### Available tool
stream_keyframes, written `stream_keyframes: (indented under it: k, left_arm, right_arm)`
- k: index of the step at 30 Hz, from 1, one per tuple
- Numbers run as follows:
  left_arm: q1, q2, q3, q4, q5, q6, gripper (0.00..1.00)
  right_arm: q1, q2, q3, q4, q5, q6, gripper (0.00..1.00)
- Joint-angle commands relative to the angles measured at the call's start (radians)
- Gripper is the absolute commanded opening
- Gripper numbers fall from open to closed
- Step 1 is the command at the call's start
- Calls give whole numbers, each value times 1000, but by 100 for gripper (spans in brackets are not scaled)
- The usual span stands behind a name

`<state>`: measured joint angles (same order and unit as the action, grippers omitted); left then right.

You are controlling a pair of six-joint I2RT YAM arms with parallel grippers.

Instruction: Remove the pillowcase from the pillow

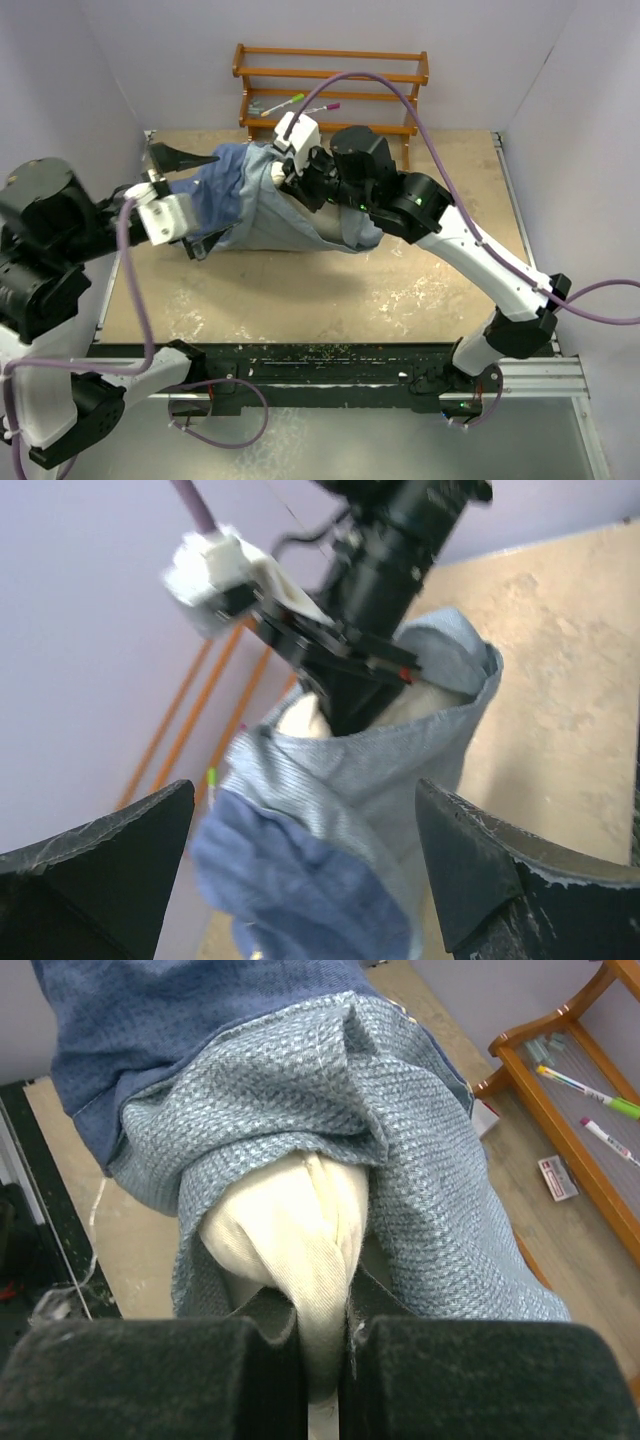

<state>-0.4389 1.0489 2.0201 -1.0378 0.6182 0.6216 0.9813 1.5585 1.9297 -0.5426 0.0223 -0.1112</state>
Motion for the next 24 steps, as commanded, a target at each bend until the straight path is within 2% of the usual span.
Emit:
stream_keyframes:
  k: [1,4,7,11,13,17,24]
  left_arm:
    - [2,52,-104,-87,-15,72,91]
    - [2,0,-245,-53,-158,159,84]
    - [2,-58,-379,43,-291,193,67]
    - [2,-97,-499,149,-393,221,47]
    - [2,-107,-543,201,-440,225,34]
    - [2,-101,-583,325,-596,217,1]
    - [2,-119,-629,311,-742,258,0]
  right_arm:
    - [6,-8,159,95,-44,94,0]
    - [5,-14,167,112,-79,109,0]
    - [5,-20,168,112,-89,104,0]
    - [5,-25,176,113,-122,111,0]
    - [5,-33,177,114,-136,114,0]
    - [-4,-73,151,107,-120,100,0]
    - [-91,-187,40,128,-139,118,0]
